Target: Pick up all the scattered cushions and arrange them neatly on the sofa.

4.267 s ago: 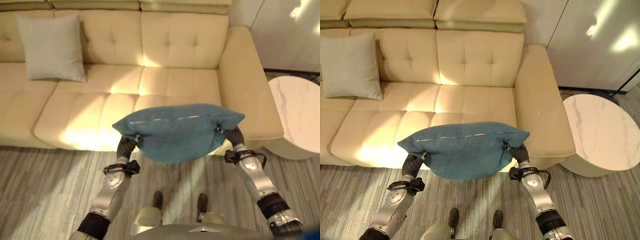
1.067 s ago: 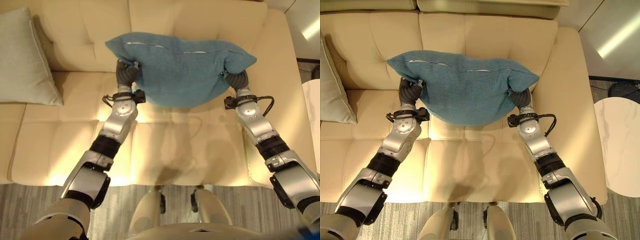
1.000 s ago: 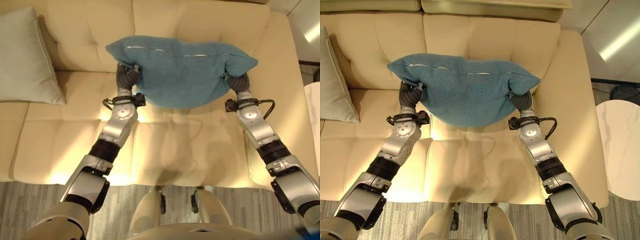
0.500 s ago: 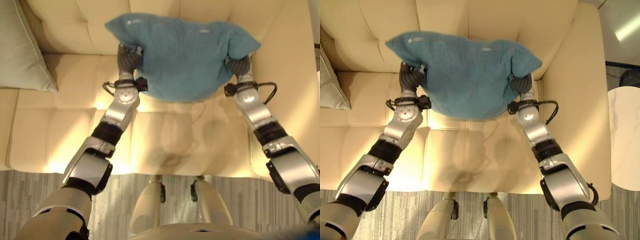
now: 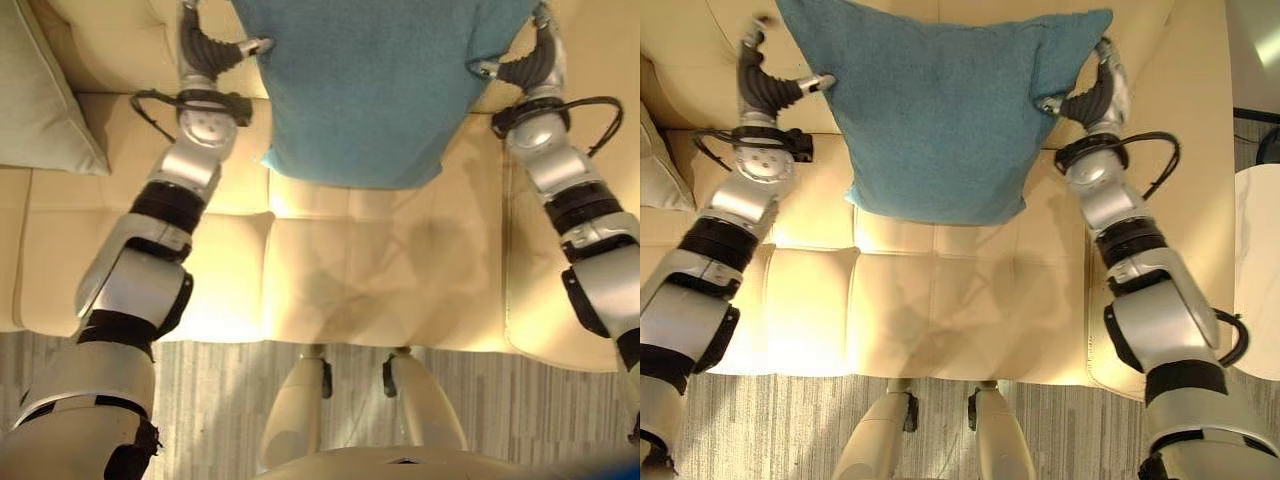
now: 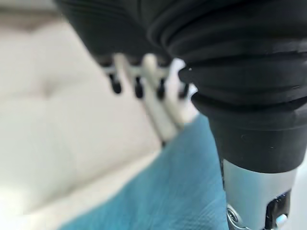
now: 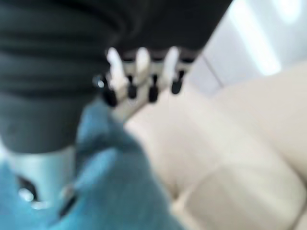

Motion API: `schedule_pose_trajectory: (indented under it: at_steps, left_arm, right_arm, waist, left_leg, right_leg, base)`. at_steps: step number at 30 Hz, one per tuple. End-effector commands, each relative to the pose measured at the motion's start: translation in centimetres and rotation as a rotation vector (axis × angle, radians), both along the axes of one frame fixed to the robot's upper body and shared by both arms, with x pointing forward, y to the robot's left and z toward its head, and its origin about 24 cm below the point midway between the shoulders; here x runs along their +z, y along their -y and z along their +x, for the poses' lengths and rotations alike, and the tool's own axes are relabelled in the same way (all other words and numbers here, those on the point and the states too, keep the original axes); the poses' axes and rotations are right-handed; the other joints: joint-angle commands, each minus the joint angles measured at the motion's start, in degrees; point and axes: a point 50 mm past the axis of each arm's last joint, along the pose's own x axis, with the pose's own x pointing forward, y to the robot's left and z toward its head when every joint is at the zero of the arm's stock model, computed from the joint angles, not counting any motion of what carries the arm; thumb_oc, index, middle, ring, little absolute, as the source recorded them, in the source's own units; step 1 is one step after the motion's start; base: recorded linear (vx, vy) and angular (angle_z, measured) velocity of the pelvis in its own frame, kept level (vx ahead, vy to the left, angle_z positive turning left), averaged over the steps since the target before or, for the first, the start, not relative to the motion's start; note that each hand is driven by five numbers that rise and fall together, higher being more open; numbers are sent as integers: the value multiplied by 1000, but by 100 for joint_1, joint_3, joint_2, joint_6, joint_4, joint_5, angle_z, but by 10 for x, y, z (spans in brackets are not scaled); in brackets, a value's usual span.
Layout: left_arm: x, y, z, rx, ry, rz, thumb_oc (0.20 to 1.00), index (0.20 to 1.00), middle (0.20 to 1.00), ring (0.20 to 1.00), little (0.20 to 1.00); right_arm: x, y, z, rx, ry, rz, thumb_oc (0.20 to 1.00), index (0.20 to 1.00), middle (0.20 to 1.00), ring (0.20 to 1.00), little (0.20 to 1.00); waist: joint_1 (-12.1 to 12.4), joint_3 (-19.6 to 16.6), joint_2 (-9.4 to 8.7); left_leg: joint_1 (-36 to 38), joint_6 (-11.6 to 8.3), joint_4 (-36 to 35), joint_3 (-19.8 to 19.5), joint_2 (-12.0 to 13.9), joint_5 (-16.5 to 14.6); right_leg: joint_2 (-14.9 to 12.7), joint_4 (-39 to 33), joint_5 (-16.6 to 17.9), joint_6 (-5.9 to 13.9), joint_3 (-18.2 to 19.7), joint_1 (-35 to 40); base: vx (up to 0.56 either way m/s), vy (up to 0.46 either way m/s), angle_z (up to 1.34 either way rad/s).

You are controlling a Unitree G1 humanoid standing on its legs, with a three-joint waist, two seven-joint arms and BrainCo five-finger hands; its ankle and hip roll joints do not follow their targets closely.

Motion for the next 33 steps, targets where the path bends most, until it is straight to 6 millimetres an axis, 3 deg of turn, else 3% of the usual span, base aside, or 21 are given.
schedule_pose_trajectory:
  at_steps: [1, 4, 9, 10, 11, 12, 13, 14, 18, 19, 22, 25, 29, 33]
  left_arm:
    - [-5, -7, -4, -4, 30, 30, 1000, 1000, 1000, 1000, 1000]
    - [-12, -13, -9, -9, 29, 20, 1000, 1000, 1000, 1000, 1000]
    - [-64, -13, -29, -132, -34, -53, 1000, 1000, 1000, 1000, 1000]
    - [-95, -12, -40, -176, -86, -122, 1000, 1000, 1000, 1000, 1000]
    - [-97, -12, -41, -177, -91, -122, 1000, 1000, 1000, 1000, 1000]
    - [-128, -11, -54, -204, -153, -197, 1000, 1000, 1000, 1000, 1000]
    - [-145, -11, -62, -212, -198, -212, 1000, 1000, 1000, 1000, 1000]
    - [-230, -22, -107, -183, -486, -251, 1000, 1000, 1000, 1000, 1000]
    - [-299, -29, -149, -136, -783, -242, 1000, 1000, 1000, 1000, 1000]
    - [-333, -32, -174, -98, -949, -230, 1000, 1000, 1000, 1000, 1000]
    - [-384, -36, -221, 7, -1206, -336, 1000, 1000, 1000, 1000, 1000]
    - [-417, -38, -264, 105, -1429, -368, 1000, 1000, 1000, 1000, 1000]
    - [-431, -39, -291, 157, -1572, -368, 1000, 1000, 1000, 1000, 1000]
    - [-436, -41, -302, 155, -1640, -353, 1000, 1000, 1000, 1000, 1000]
  right_arm:
    - [-12, 19, -7, 1, 7, 25, 1000, 1000, 1000, 1000, 1000]
    - [-19, 29, -12, 1, -5, 28, 1000, 1000, 1000, 1000, 1000]
    - [-80, 42, -34, 89, -153, 45, 1000, 1000, 1000, 1000, 1000]
    - [-114, 45, -47, 104, -228, 73, 1000, 1000, 1000, 1000, 1000]
    - [-116, 45, -48, 103, -233, 72, 1000, 1000, 1000, 1000, 1000]
    - [-146, 45, -62, 126, -289, 137, 1000, 1000, 1000, 1000, 1000]
    - [-162, 49, -72, 119, -334, 147, 1000, 1000, 1000, 1000, 1000]
    - [-244, 57, -120, 70, -558, 303, 1000, 1000, 1000, 1000, 1000]
    - [-296, 59, -159, 25, -750, 365, 1000, 1000, 1000, 1000, 1000]
    - [-321, 55, -177, 5, -851, 409, 1000, 1000, 1000, 1000, 1000]
    - [-355, 47, -206, -15, -1020, 433, 1000, 1000, 1000, 1000, 1000]
    - [-384, 42, -237, -57, -1184, 478, 1000, 1000, 1000, 1000, 1000]
    - [-406, 38, -268, -94, -1333, 514, 1000, 1000, 1000, 1000, 1000]
    - [-419, 33, -294, -130, -1432, 568, 1000, 1000, 1000, 1000, 1000]
  waist:
    - [0, -713, 22]
    - [5, -736, 12]
    - [28, -787, -31]
    - [36, -802, -42]
    - [38, -808, -40]
    - [47, -844, -59]
    - [41, -862, -62]
    - [50, -991, -82]
    - [41, -1071, -95]
    - [55, -1117, -97]
    - [63, -1177, -109]
    - [74, -1228, -130]
    - [79, -1241, -149]
    - [55, -1218, -171]
  left_leg:
    - [254, -497, 35, 120, 167, -246]
    - [326, -490, 35, 125, 175, -271]
    - [705, -485, 35, 128, 199, -374]
    - [899, -487, 35, 136, 220, -426]
    - [924, -488, 35, 133, 221, -433]
    - [1105, -484, 35, 133, 208, -479]
    - [1219, -487, 35, 136, 206, -496]
    - [1642, -485, 35, 107, 214, -561]
    - [1907, -486, 35, 92, 245, -565]
    - [2031, -475, 35, 73, 258, -570]
    - [2229, -465, 35, 67, 284, -583]
    - [2428, -449, 35, 55, 320, -623]
    - [2608, -455, 35, 12, 386, -634]
    - [2626, -524, 35, -111, 489, -573]
  right_leg:
    - [-321, 39, 189, 671, -87, -108]
    - [-318, 39, 176, 669, -98, -48]
    - [-325, 39, 44, 653, -123, 325]
    - [-338, 39, -32, 650, -148, 510]
    - [-337, 39, -38, 650, -152, 535]
    - [-325, 39, -95, 641, -174, 724]
    - [-325, 39, -140, 633, -203, 841]
    - [-290, 39, -262, 602, -284, 1287]
    - [-273, 39, -311, 572, -333, 1578]
    - [-266, 39, -336, 561, -354, 1724]
    - [-237, 39, -365, 536, -344, 1929]
    - [-205, 39, -443, 486, -339, 2152]
    - [-141, 39, -546, 401, -354, 2379]
    - [-8, 39, -653, 282, -347, 2530]
  base:
    - [0, 0, 0]
    - [0, 0, 0]
    - [49, -14, 1]
    - [81, -21, 0]
    - [117, -36, 3]
    - [93, -28, 3]
    - [161, -65, 5]
    - [110, -57, 8]
    - [10, -32, 13]
    - [-26, -24, 6]
    - [-5, -8, 1]
    - [-7, -23, 1]
    - [-14, -55, 6]
    - [-61, -81, 24]
